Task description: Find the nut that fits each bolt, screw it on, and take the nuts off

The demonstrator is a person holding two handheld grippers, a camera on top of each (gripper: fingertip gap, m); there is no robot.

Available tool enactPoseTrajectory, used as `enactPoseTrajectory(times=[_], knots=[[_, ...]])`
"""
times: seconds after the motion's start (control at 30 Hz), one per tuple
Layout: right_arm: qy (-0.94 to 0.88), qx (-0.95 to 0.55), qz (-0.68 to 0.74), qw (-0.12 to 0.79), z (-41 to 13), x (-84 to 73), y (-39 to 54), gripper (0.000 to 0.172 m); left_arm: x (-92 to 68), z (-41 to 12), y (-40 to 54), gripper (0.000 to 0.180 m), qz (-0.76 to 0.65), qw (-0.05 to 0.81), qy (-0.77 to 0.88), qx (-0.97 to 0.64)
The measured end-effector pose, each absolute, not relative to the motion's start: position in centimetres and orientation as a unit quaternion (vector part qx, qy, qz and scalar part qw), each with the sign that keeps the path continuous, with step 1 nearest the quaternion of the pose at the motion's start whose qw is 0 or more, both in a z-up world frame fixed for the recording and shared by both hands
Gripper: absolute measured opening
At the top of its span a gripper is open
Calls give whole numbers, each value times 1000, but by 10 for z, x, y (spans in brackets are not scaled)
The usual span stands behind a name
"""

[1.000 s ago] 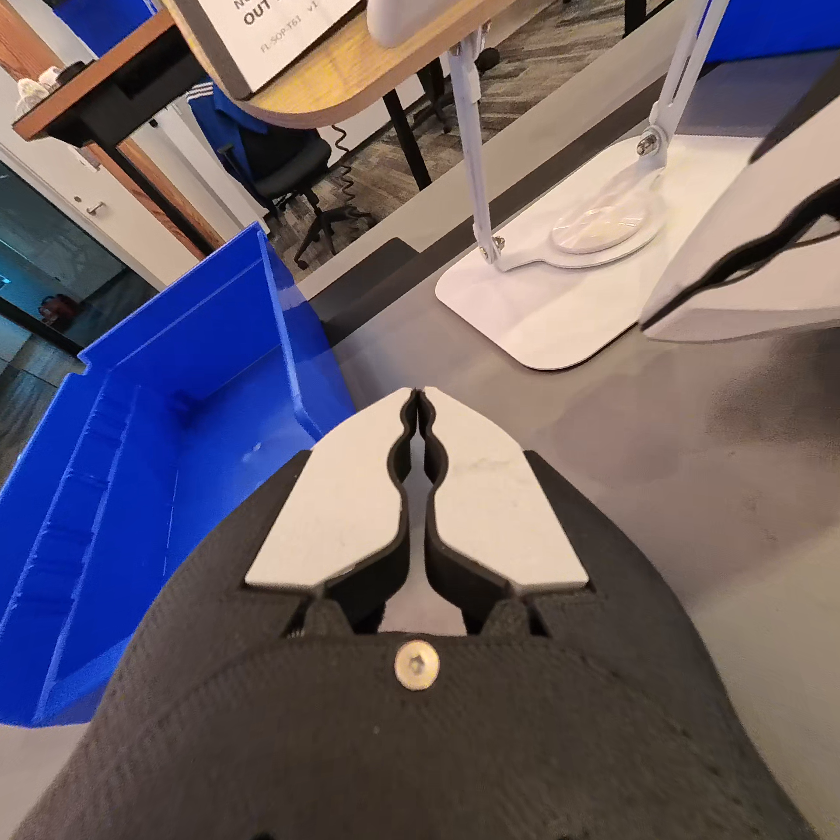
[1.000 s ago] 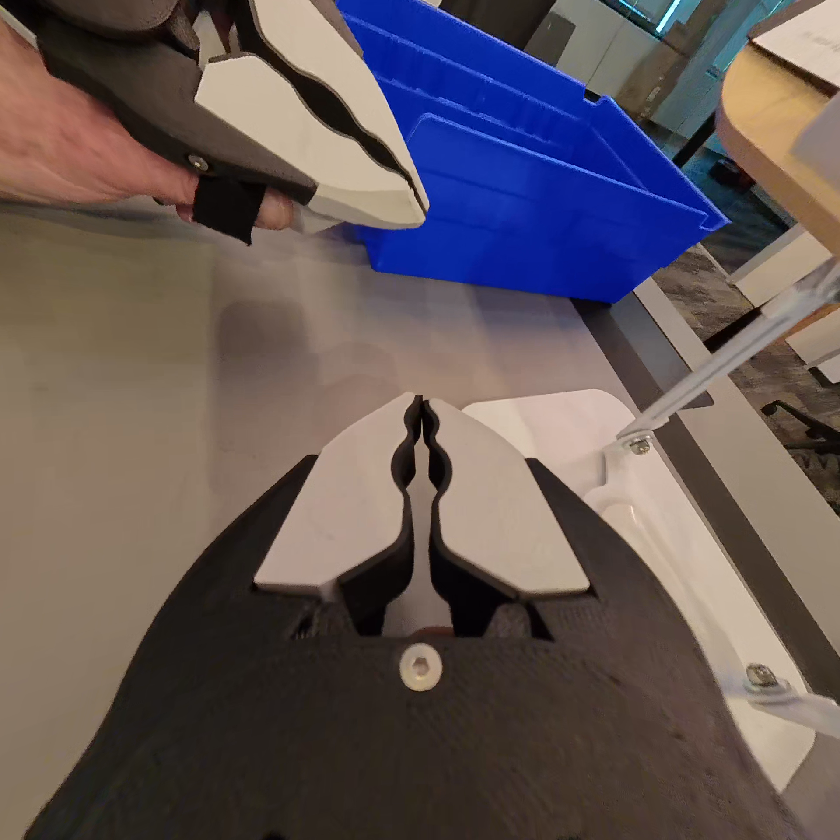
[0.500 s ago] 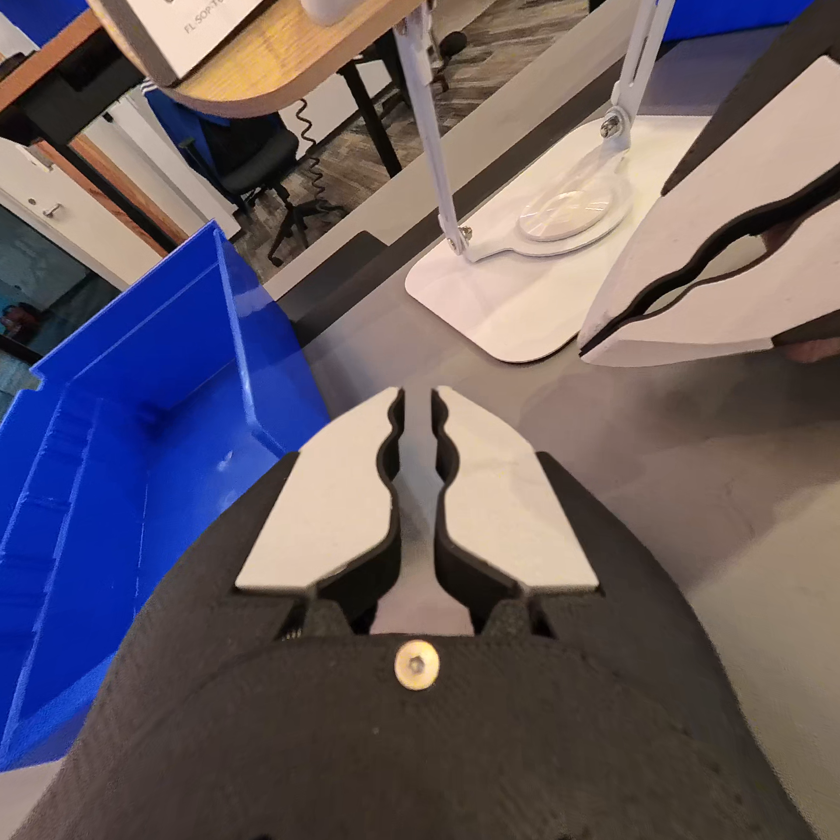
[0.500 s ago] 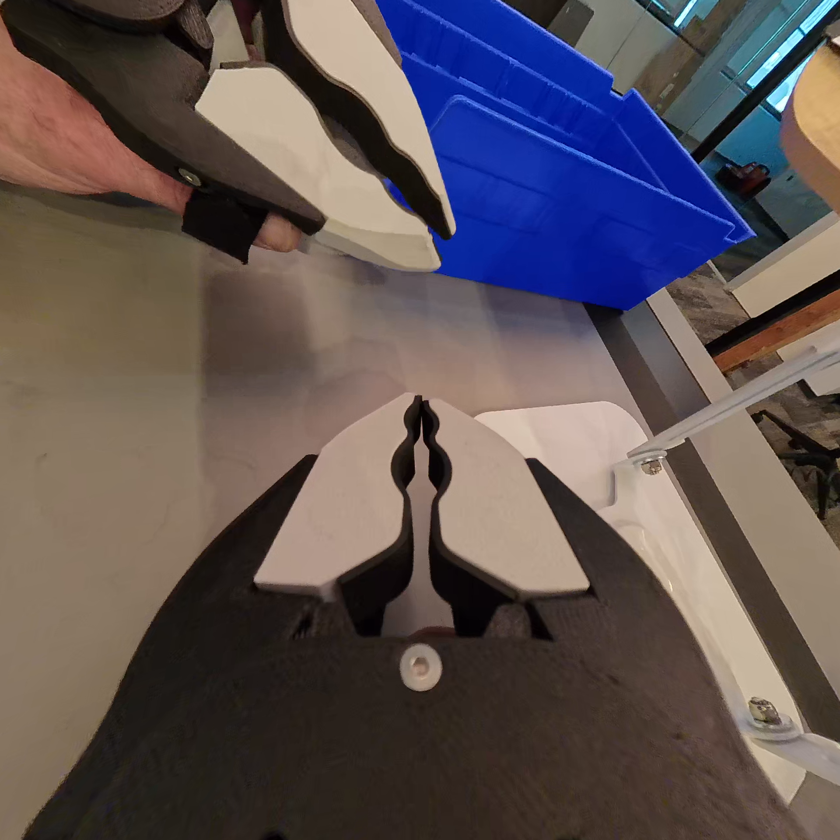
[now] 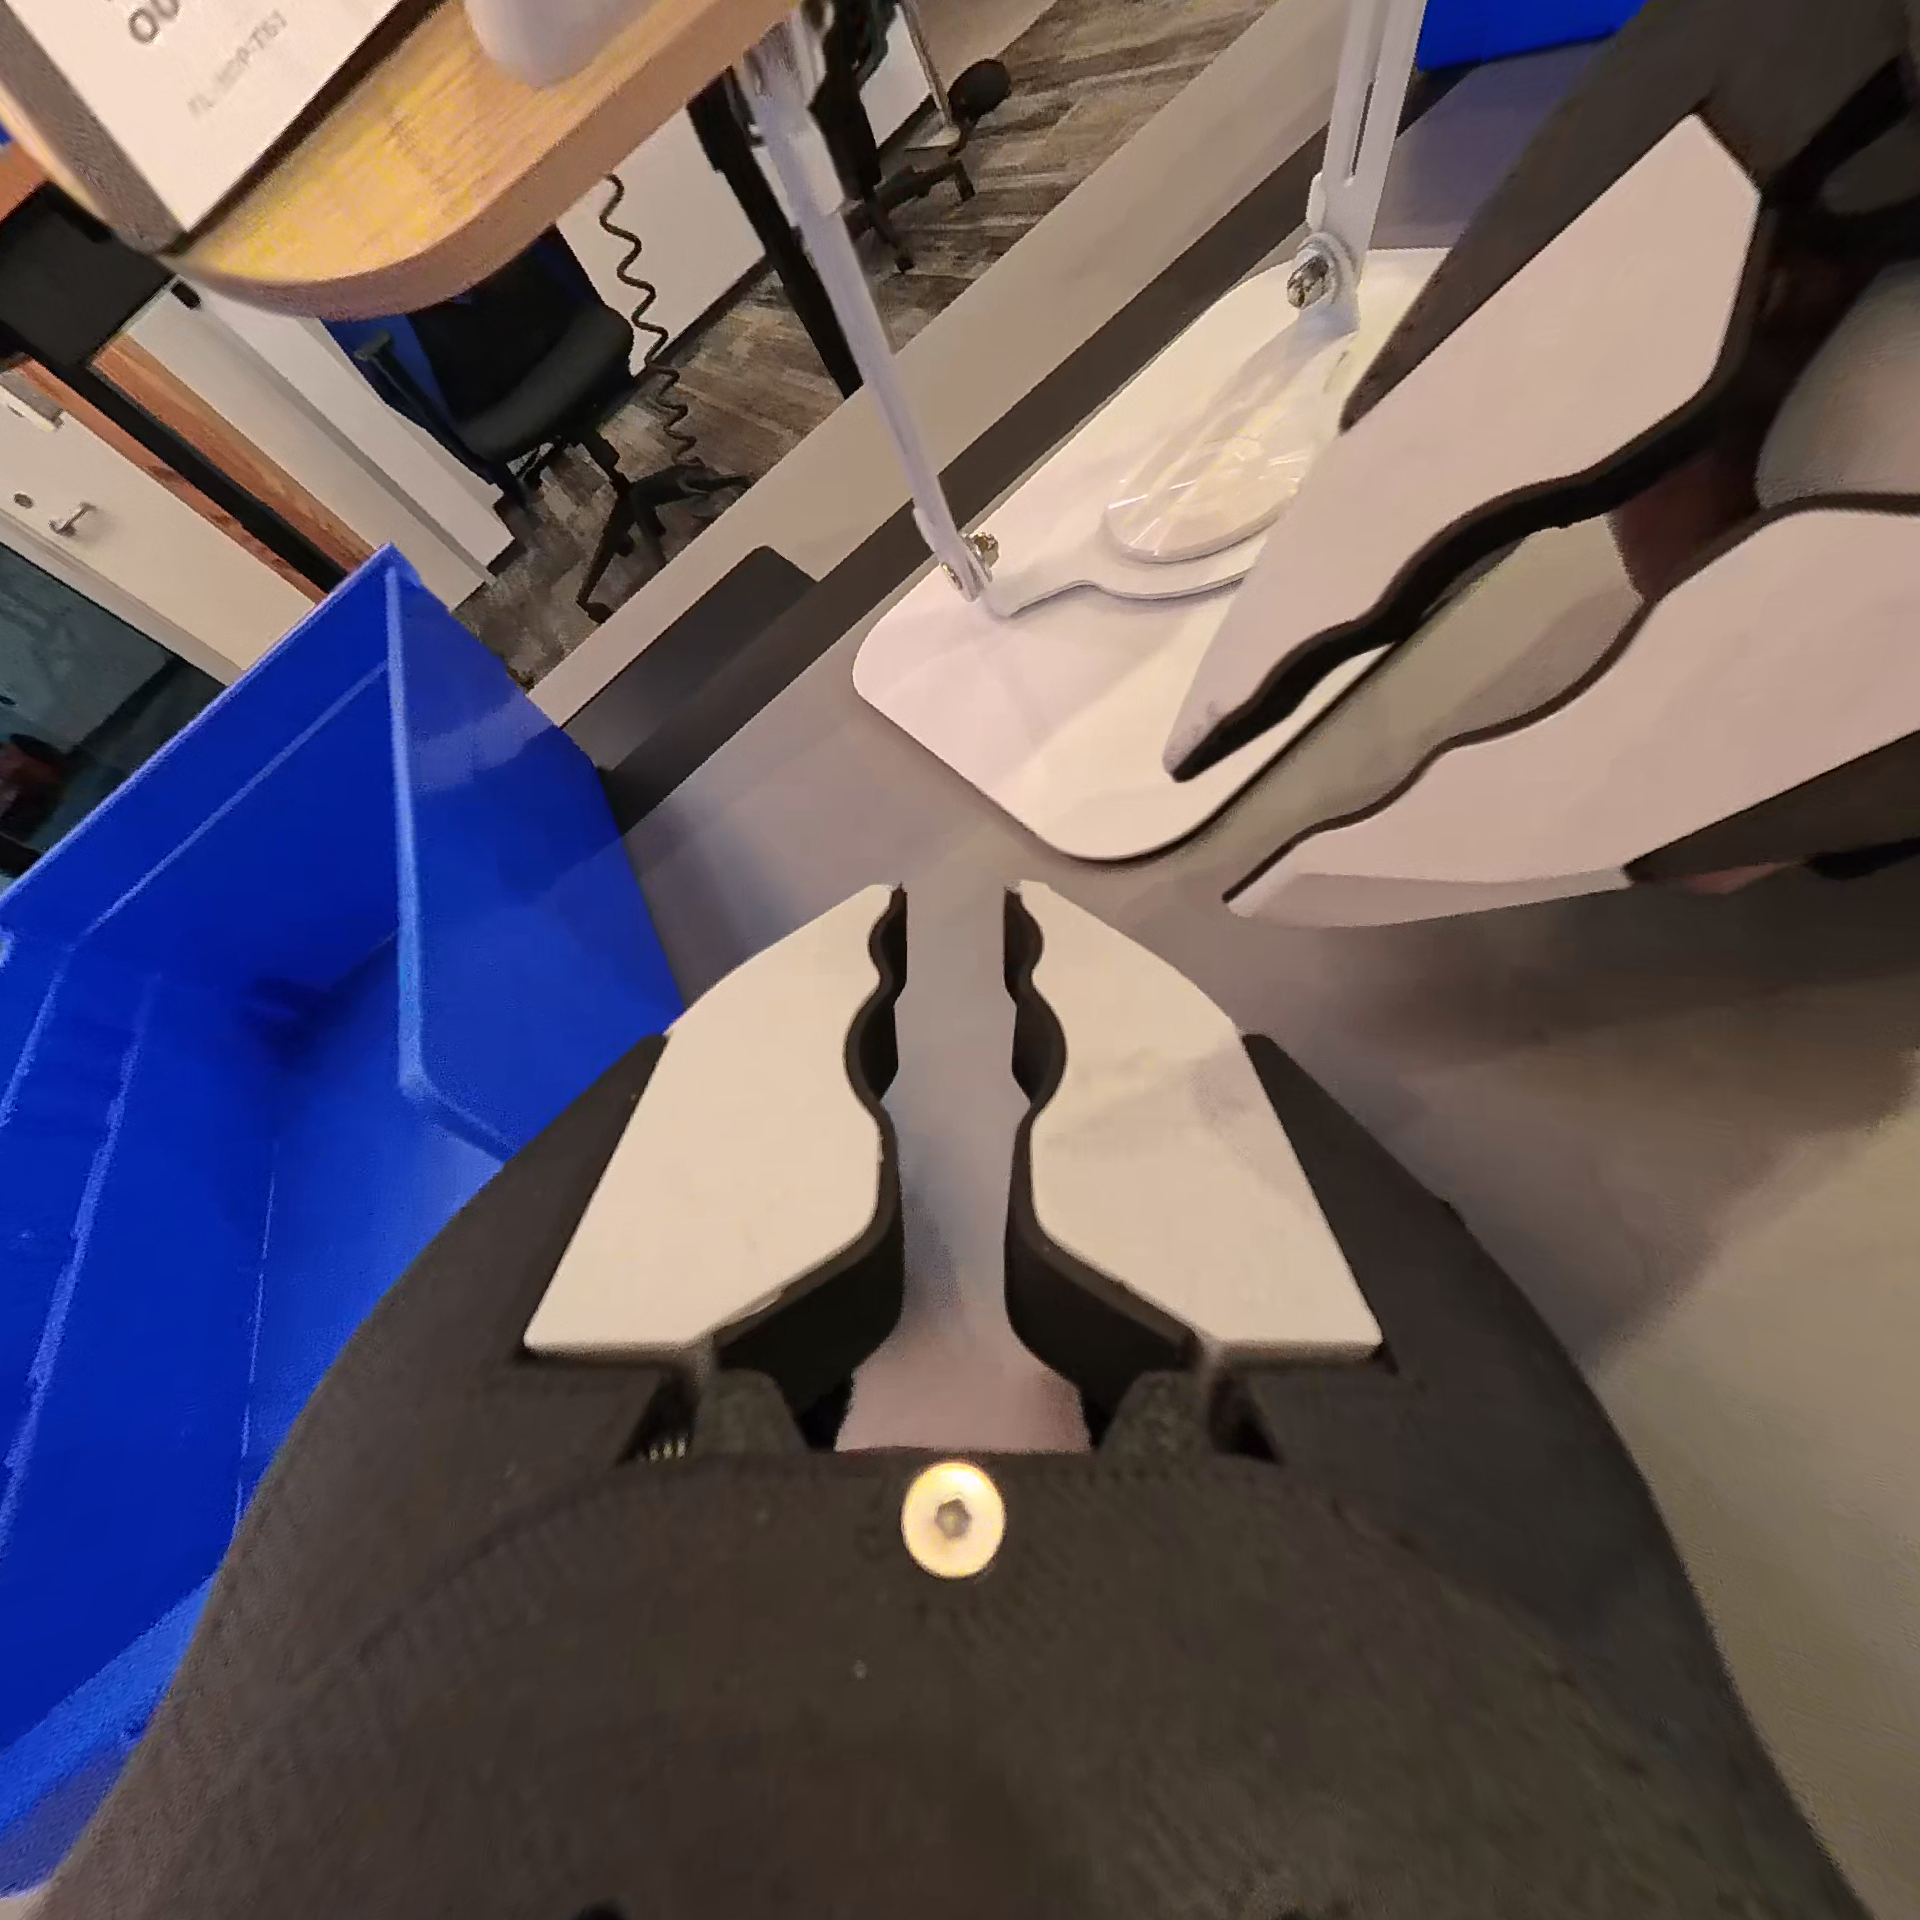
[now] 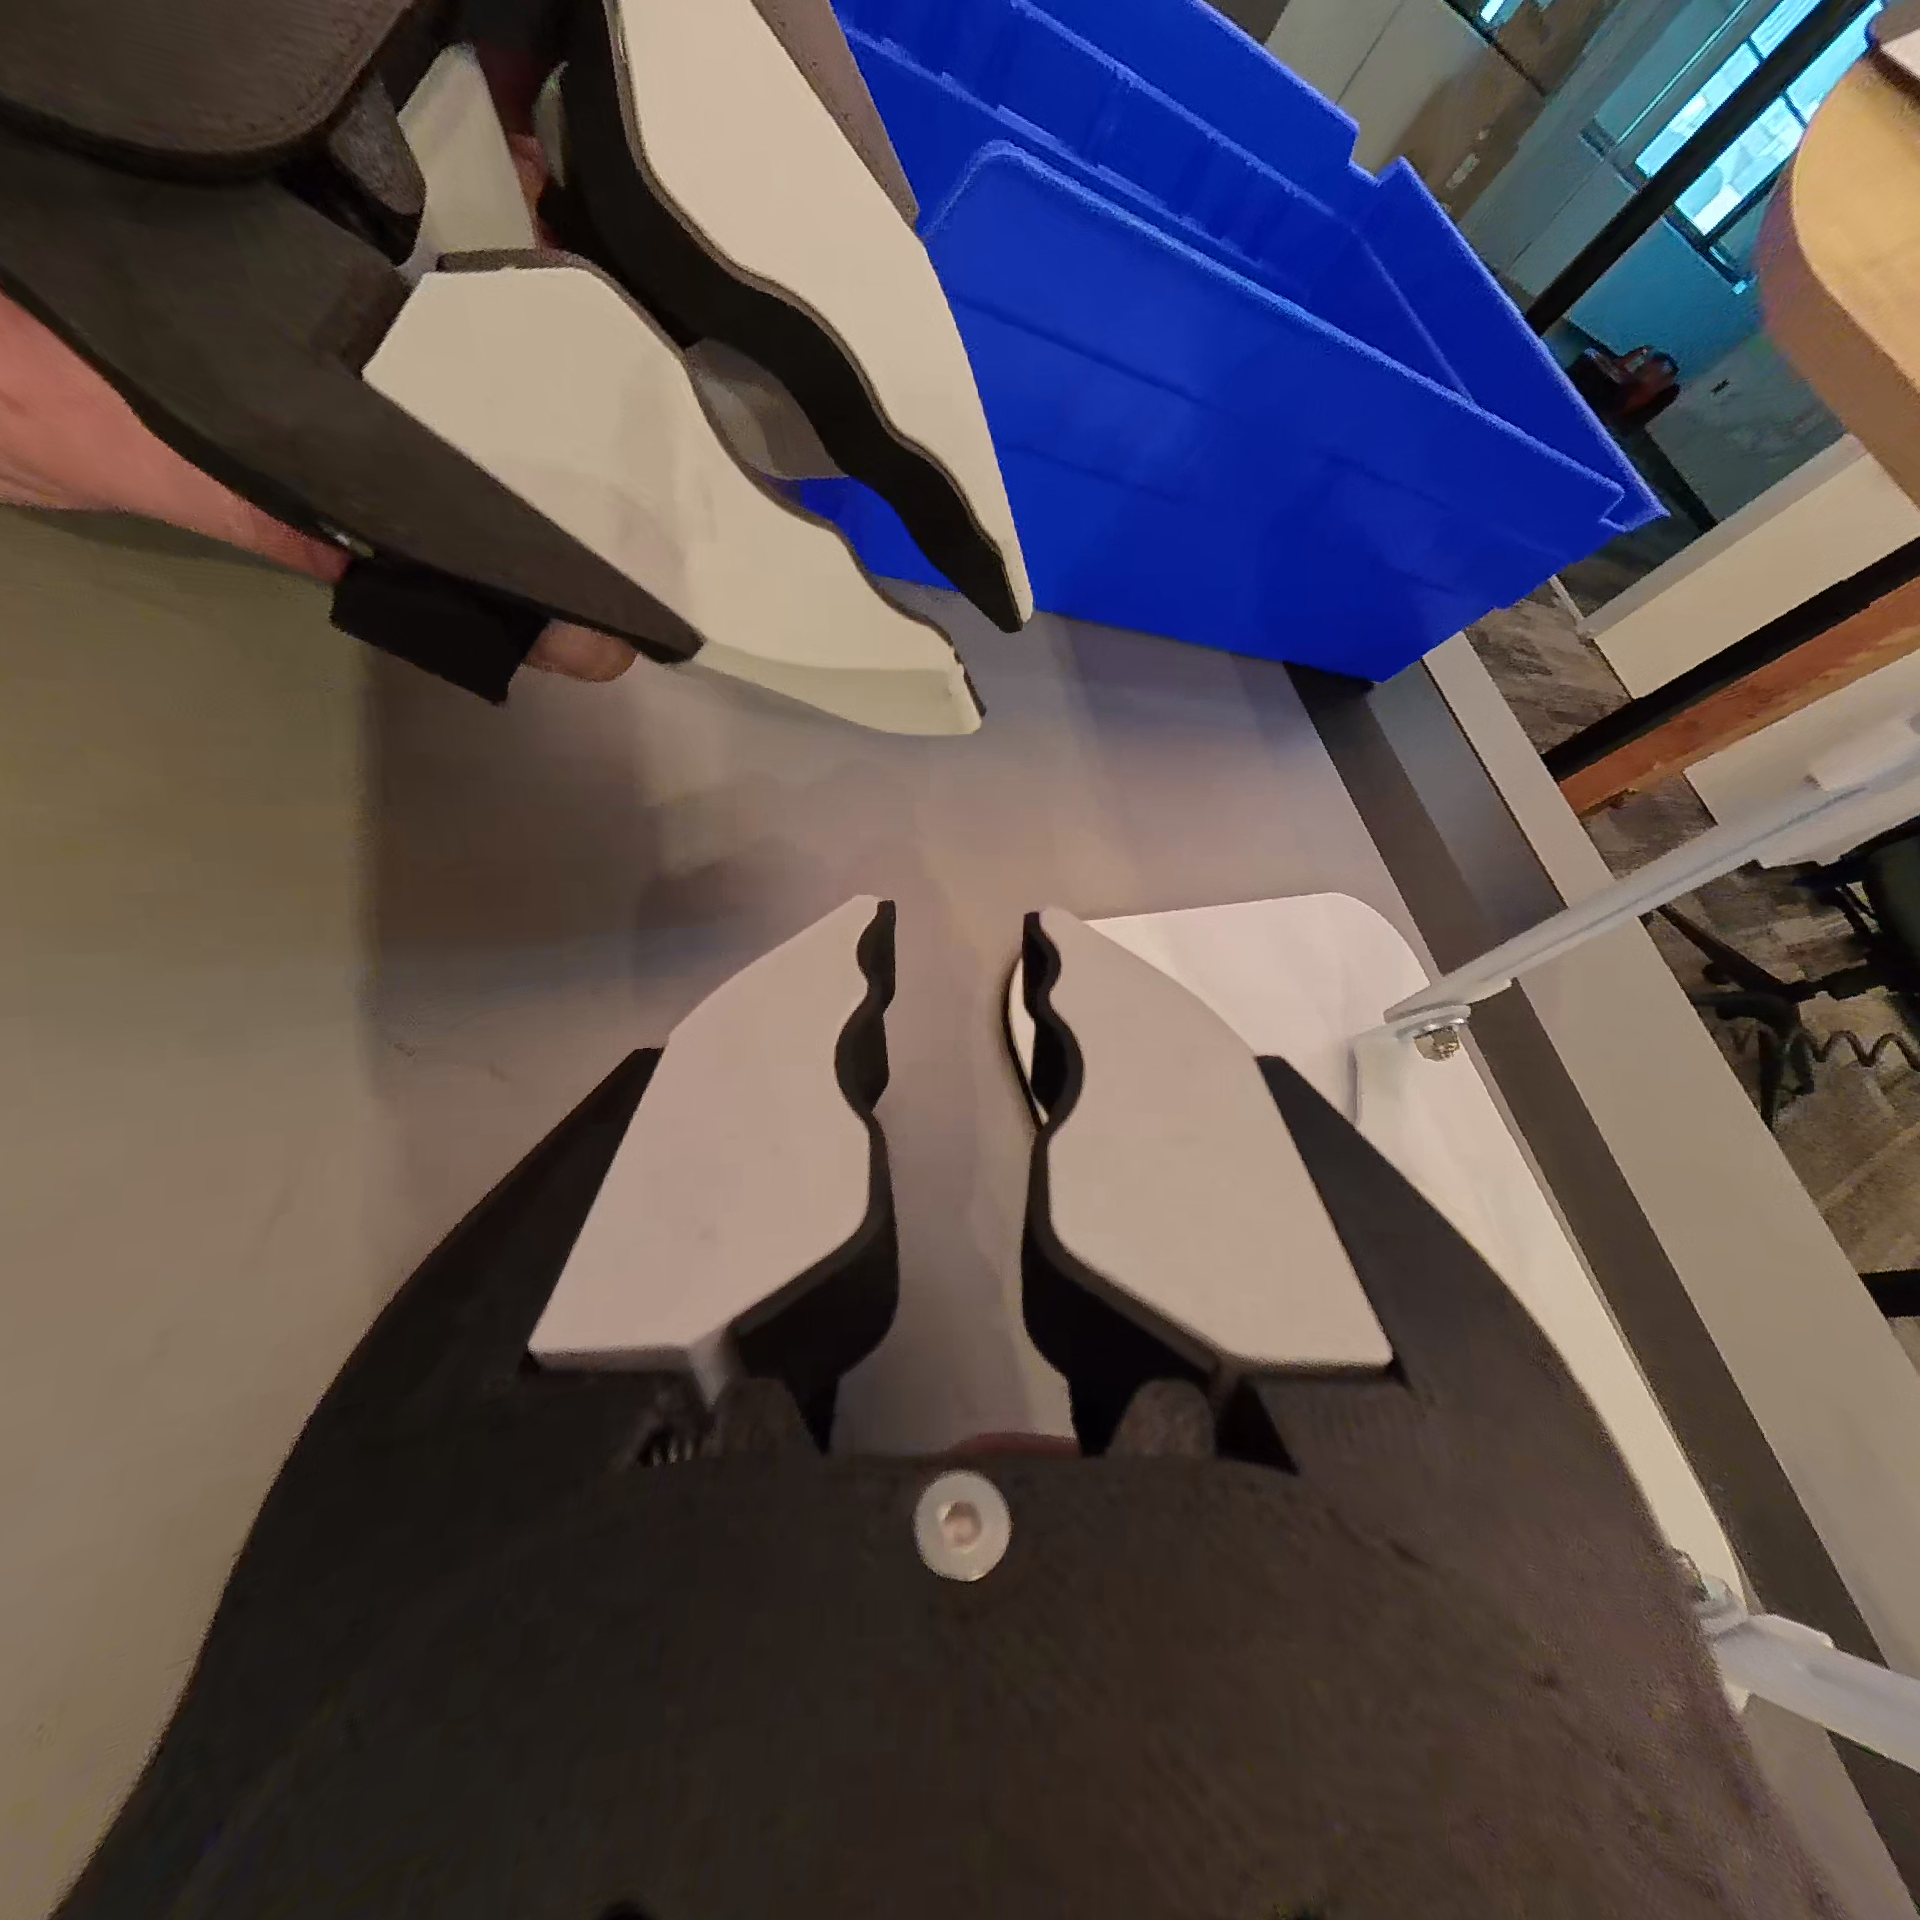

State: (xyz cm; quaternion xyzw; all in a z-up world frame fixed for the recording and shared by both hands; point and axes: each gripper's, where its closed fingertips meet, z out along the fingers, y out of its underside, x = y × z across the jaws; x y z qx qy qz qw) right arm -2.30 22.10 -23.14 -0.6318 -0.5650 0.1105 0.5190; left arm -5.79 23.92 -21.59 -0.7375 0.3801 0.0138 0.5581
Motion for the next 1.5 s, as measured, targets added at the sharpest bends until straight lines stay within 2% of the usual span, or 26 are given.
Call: enactPoseTrajectory(times=[0.27,0.5,0.9,1.27,1.5], knots=[[-569,-645,88,503,-239,-18,227,39,-38,-213,244,20,7,568,395,-723],[-575,-644,75,499,-243,-17,228,44,-40,-214,245,26,-1,563,392,-727],[-579,-639,77,500,-243,-15,226,43,-45,-213,246,27,14,562,388,-730],[-579,-636,81,504,-241,-11,227,41,-48,-213,248,20,39,560,388,-731],[-581,-634,74,505,-242,-10,227,42,-49,-215,248,24,41,554,391,-734]])
